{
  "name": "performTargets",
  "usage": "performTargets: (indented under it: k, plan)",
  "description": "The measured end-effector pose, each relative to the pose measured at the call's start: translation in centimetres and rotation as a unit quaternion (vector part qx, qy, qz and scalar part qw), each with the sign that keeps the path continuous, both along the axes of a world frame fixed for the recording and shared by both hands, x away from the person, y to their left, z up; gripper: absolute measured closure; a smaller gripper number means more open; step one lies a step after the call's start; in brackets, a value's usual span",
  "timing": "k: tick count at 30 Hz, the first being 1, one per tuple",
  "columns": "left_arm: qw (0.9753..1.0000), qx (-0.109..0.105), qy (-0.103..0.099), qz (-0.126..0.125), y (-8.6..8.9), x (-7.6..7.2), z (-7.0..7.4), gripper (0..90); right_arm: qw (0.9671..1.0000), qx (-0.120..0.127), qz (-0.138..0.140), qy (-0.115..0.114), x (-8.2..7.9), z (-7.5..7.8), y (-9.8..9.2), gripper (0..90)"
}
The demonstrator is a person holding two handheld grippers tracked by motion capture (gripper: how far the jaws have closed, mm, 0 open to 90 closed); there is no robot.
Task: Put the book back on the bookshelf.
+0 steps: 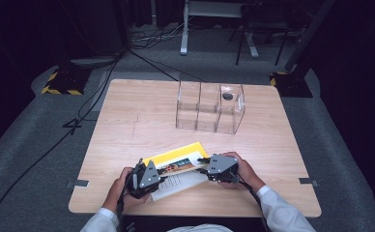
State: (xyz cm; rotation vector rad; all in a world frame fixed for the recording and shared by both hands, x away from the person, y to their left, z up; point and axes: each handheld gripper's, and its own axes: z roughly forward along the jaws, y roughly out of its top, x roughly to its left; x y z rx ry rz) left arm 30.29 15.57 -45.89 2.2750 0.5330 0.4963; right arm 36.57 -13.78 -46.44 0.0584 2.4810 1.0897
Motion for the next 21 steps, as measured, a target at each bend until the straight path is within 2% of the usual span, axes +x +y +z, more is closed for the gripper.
performTargets:
  k: [2, 4, 5, 6, 7, 8, 9, 10, 11, 12, 13, 16, 17, 18, 19, 21]
  plan:
    - [1.0, -0.009, 0.004, -0.002, 0.6, 0.1, 0.0, 76.3, 1.0, 0.003, -0.005, 0.008, 0.7, -0.4, -0.7, 63.4]
    - [0.9997, -0.02, 0.01, -0.005, 1.1, 0.3, 0.0, 76.3, 0.9991, 0.027, 0.001, 0.032, 1.5, -0.8, -1.6, 67.4]
    - [0.9997, -0.02, 0.01, -0.005, 1.1, 0.3, 0.0, 76.2, 0.9988, 0.033, 0.009, 0.034, 1.6, -0.8, -1.8, 69.0]
    - [0.9995, -0.027, 0.016, -0.006, 1.4, 0.4, 0.0, 76.0, 0.999, 0.03, 0.02, 0.026, 1.6, -0.9, -1.8, 70.7]
    - [0.9993, -0.031, 0.02, -0.003, 1.8, 0.7, 0.1, 75.3, 0.9993, 0.025, 0.022, 0.016, 1.4, -0.9, -1.7, 72.0]
    - [0.9993, -0.031, 0.02, -0.003, 1.8, 0.7, 0.1, 73.8, 0.9993, 0.025, 0.022, 0.016, 1.4, -0.9, -1.7, 72.0]
    - [0.999, -0.039, 0.022, 0.004, 2.1, 0.9, 0.2, 73.8, 0.9995, 0.022, 0.022, 0.008, 1.2, -0.8, -1.5, 73.8]
    - [0.9987, -0.044, 0.024, 0.01, 2.3, 1.1, 0.4, 69.9, 0.9994, 0.021, 0.025, -0.011, 0.7, -0.5, -1.2, 77.1]
    - [0.9988, -0.042, 0.024, 0.011, 2.5, 1.3, 0.6, 67.7, 0.9994, 0.02, 0.025, -0.013, 0.5, -0.4, -1.1, 78.0]
    - [0.9979, -0.052, 0.022, 0.031, 2.9, 1.6, 1.0, 64.2, 0.9993, 0.018, 0.026, -0.017, 0.4, -0.2, -0.9, 79.2]
    - [0.9976, -0.053, 0.024, 0.037, 3.1, 1.8, 1.1, 62.1, 0.9993, 0.018, 0.027, -0.021, 0.2, -0.1, -0.8, 79.8]
    - [0.9978, -0.044, 0.013, 0.048, 2.9, 1.5, 1.7, 49.6, 0.9993, 0.011, 0.028, -0.024, -0.1, 0.3, -0.4, 81.3]
    - [0.9978, -0.044, 0.013, 0.048, 2.9, 1.5, 1.7, 48.8, 0.9993, 0.01, 0.029, -0.023, -0.2, 0.4, -0.4, 81.5]
    - [0.9984, -0.029, 0.0, 0.048, 2.3, 1.1, 2.2, 46.2, 0.9993, 0.007, 0.029, -0.023, -0.2, 0.4, -0.2, 81.6]
    - [0.9984, -0.029, 0.0, 0.048, 2.3, 1.1, 2.2, 44.7, 0.9993, 0.007, 0.029, -0.023, -0.2, 0.4, -0.2, 81.6]
    - [0.9988, -0.014, -0.002, 0.047, 0.8, 0.6, 2.9, 43.5, 0.9992, -0.002, 0.03, -0.025, -0.4, 0.6, 0.0, 81.9]
